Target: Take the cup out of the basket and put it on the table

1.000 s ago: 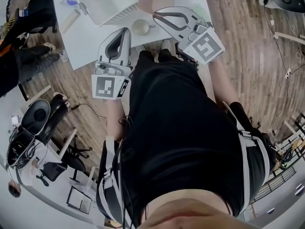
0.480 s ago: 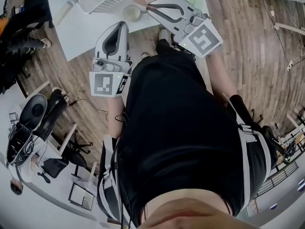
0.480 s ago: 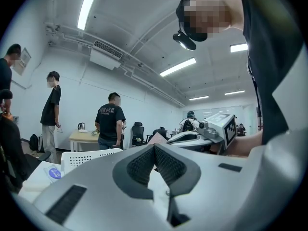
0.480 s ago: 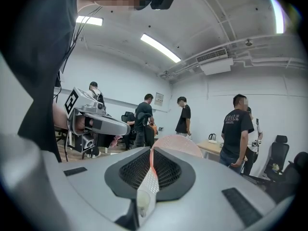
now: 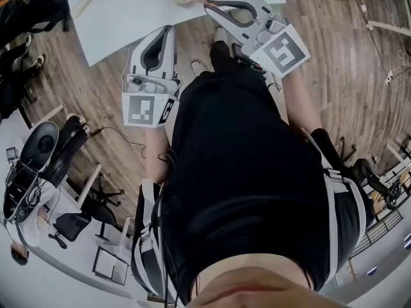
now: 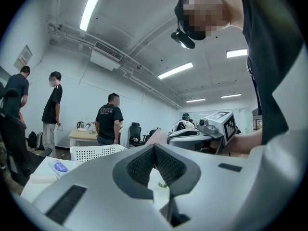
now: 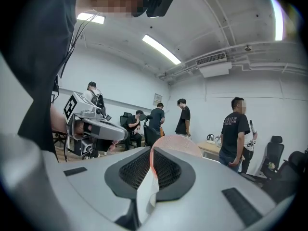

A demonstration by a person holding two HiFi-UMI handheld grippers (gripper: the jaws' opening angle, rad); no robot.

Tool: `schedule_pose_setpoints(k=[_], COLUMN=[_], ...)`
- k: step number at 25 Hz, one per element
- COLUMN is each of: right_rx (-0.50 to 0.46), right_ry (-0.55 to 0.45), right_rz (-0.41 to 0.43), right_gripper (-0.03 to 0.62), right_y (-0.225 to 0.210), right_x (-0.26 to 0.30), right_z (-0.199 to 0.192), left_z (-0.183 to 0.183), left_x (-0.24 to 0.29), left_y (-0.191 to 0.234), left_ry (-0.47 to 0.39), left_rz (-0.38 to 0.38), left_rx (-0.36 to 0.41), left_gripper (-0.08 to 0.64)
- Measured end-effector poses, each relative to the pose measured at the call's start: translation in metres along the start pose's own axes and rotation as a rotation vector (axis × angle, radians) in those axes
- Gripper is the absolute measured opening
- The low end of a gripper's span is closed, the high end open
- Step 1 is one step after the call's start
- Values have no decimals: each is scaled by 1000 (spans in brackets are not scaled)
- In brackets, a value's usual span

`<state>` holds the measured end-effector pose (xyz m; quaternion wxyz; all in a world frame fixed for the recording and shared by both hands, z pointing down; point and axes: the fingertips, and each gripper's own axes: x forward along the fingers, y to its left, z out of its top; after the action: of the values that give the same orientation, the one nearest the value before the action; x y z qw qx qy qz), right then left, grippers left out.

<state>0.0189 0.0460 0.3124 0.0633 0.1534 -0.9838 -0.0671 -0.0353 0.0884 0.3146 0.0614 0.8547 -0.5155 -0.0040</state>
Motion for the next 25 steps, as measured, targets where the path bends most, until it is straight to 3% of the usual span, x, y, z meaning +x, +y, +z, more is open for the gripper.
schedule_pose_setpoints(k=[9, 12, 17, 25], right_rx=[99, 134, 103, 128], right_ry=[9, -2, -7, -24], right_rz=[-41, -24, 3, -1], right_gripper=[35, 35, 34, 34], right_y=[52, 57, 58, 50], right_x=[-31, -44, -54, -80], right_z=[2, -2, 1, 2], left_z=[-11, -11, -5, -1], left_x=[-45, -46, -43, -25], left_y=[-20, -22, -28, -55], left_ry=[21, 17, 1, 1], left_rz=[-25, -1, 29, 1], left_rx=[-17, -16, -27, -9], left_gripper=[18, 18, 18, 19])
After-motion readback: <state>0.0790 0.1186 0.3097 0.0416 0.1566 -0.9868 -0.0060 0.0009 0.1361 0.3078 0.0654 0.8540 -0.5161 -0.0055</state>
